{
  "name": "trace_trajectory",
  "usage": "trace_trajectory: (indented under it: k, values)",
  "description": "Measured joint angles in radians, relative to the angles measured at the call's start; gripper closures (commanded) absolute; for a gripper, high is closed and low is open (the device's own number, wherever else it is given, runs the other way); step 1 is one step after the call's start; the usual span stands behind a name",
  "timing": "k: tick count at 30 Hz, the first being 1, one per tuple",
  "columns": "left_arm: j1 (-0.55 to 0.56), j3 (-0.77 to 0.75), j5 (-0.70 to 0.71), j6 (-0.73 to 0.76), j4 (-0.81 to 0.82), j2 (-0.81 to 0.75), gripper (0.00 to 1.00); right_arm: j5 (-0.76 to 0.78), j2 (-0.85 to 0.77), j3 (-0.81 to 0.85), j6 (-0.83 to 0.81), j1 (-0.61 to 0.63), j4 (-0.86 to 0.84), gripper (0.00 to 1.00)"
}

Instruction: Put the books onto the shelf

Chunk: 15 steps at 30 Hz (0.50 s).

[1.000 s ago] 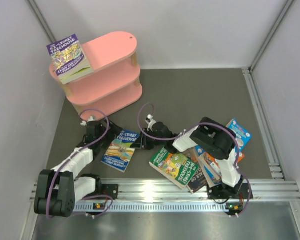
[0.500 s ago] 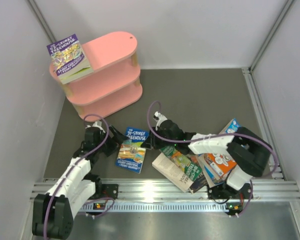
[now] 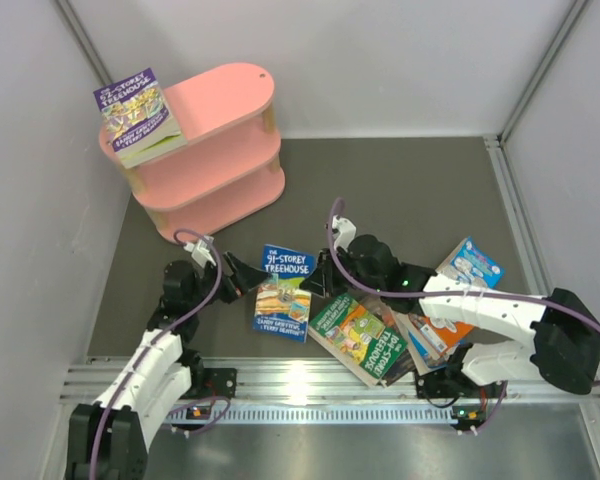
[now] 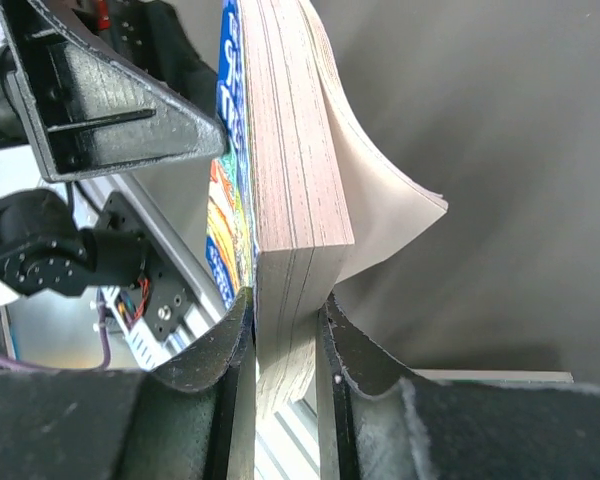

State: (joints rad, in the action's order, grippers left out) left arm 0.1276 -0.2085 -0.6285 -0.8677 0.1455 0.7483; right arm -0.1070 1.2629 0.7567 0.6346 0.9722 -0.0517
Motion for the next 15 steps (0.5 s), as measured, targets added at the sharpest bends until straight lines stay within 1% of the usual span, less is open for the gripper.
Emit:
trace_trajectory:
  k: [2, 4, 5, 6, 7, 10, 13, 14, 15]
  values:
    - [0.0, 0.029, -0.052, -0.021, 0.063, 0.0, 0.01, -0.014, -0.008, -0.006, -0.005, 0.0, 0.001, 1.0]
    - [0.0, 0.043, -0.1, -0.036, 0.105, 0.0, 0.18, -0.026, -0.009, -0.006, -0.006, 0.0, -0.001, 1.0]
    - [0.0, 0.047, -0.122, -0.048, 0.128, -0.001, 0.29, -0.031, -0.011, -0.006, -0.006, 0.0, -0.004, 1.0]
    - [0.0, 0.049, -0.146, -0.058, 0.152, -0.004, 0.42, -0.034, -0.011, -0.006, -0.007, -0.002, -0.006, 1.0]
    - [0.0, 0.05, -0.166, -0.067, 0.171, -0.009, 0.48, -0.037, -0.012, -0.006, -0.007, -0.005, -0.008, 1.0]
    - [-0.001, 0.056, -0.19, -0.07, 0.201, -0.037, 0.52, -0.049, -0.013, -0.005, -0.012, -0.022, -0.007, 1.0]
    - [0.0, 0.056, -0.199, -0.076, 0.207, -0.067, 0.53, -0.063, -0.013, -0.003, -0.015, -0.038, -0.008, 1.0]
    - [0.002, 0.056, -0.201, -0.077, 0.206, -0.079, 0.52, -0.066, -0.013, -0.003, -0.015, -0.041, -0.01, 1.0]
    - [0.005, 0.056, -0.204, -0.077, 0.205, -0.09, 0.48, -0.07, -0.013, -0.003, -0.015, -0.045, -0.011, 1.0]
